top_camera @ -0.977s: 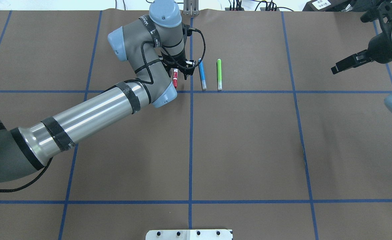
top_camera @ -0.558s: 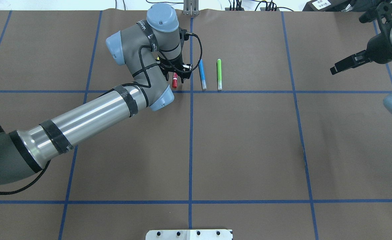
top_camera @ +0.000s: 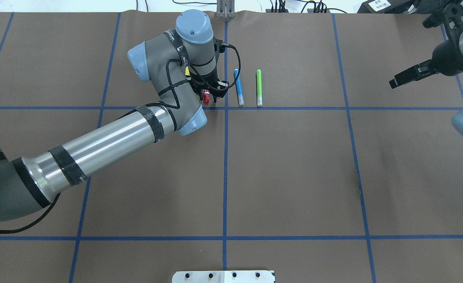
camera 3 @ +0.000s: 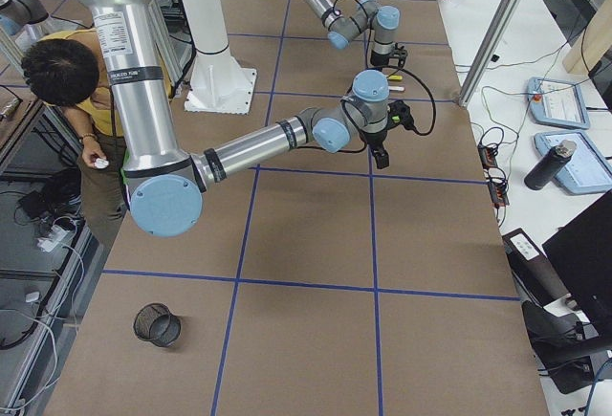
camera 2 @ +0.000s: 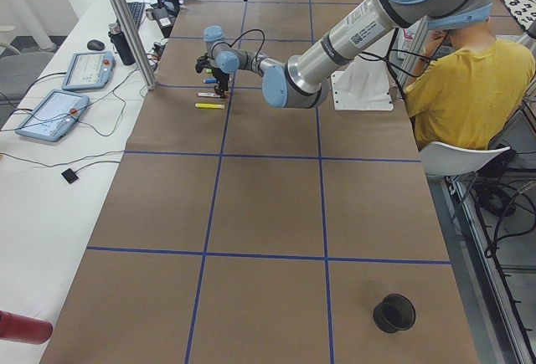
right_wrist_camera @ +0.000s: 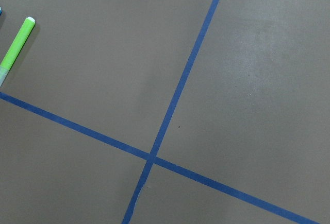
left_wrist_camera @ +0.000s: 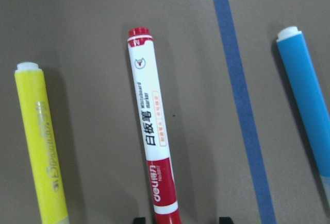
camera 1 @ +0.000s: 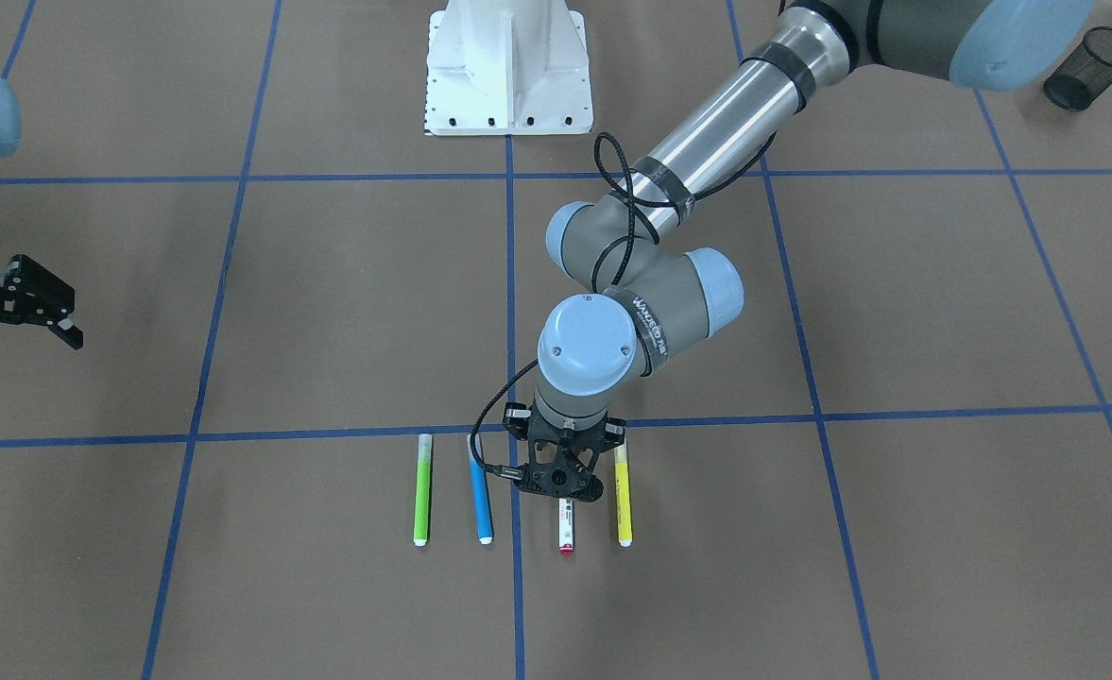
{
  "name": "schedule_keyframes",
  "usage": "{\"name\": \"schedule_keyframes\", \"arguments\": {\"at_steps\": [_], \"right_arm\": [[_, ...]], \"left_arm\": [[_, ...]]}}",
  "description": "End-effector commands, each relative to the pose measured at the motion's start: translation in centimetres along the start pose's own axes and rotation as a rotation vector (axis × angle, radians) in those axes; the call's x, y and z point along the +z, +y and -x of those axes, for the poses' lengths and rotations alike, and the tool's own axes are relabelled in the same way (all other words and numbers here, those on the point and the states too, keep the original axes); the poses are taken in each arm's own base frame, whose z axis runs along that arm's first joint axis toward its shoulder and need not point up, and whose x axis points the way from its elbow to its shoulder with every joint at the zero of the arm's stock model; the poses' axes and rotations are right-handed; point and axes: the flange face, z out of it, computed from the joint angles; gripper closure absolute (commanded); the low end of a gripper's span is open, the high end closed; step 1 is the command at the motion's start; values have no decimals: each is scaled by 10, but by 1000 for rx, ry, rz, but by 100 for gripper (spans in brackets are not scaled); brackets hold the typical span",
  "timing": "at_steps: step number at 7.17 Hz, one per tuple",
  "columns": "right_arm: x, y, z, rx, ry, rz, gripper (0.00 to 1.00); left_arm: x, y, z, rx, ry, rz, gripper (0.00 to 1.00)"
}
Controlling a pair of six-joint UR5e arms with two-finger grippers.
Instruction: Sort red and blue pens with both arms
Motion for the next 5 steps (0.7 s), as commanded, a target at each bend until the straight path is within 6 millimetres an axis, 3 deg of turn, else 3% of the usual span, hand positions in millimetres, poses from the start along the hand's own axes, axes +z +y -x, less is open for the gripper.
{"name": "schedule_keyframes", "arguments": {"at_steps": [1, 3, 4, 5], "right_arm": [[3, 0, -1, 0, 5, 1, 0], [3, 0, 0, -1, 5, 3, 0], [3, 0, 0, -2, 4, 1, 0], [3, 0, 0, -2, 4, 1, 0]], "left_arm": [[5, 5, 6, 1, -1, 2, 54], [5, 6, 8, 2, 0, 1, 54], [4, 6, 7, 3, 2, -1, 60], [4, 7, 6, 5, 4, -1, 73]]}}
